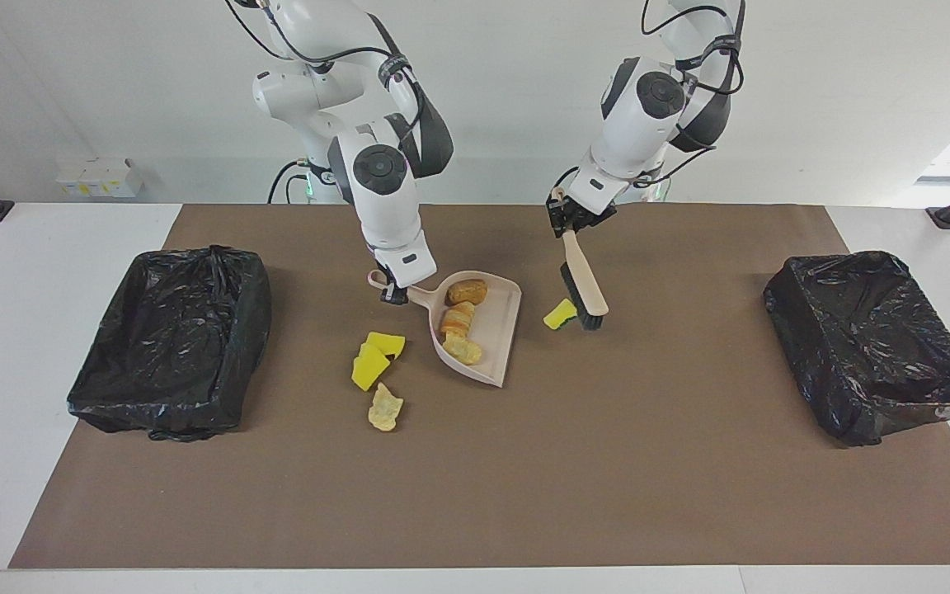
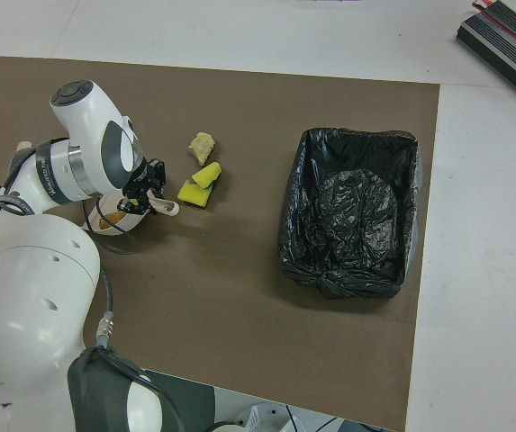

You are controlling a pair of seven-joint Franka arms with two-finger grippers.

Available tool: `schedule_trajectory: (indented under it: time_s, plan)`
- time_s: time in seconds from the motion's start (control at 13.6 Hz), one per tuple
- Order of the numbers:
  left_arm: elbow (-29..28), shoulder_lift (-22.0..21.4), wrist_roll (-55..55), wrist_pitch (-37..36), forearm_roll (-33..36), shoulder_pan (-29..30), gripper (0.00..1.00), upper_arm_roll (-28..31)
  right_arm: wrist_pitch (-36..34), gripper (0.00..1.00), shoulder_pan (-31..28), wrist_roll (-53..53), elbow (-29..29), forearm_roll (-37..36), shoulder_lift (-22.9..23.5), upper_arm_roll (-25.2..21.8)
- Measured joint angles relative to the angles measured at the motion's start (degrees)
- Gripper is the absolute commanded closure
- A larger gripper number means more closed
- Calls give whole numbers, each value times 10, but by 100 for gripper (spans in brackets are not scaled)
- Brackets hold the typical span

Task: Sweep and dump trash in bin
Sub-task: 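Sweep the trash pieces into the dustpan with the left gripper's brush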

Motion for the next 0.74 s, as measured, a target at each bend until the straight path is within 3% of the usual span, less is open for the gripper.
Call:
schedule_trajectory:
  time_s: [0.22,0.44,0.74]
  plan:
    - [0,7,-56,56,-11,-30,100,-7,0,100,1,-1,-7,-17,-2,1]
    - [-3,52,-134,123,-13,-115,100,-12,3,100,0,-1,-32,-26,-10,0]
    - [-3,70,-153,65,-13,-138,100,-18,16,100,0,-1,-50,-26,-18,0]
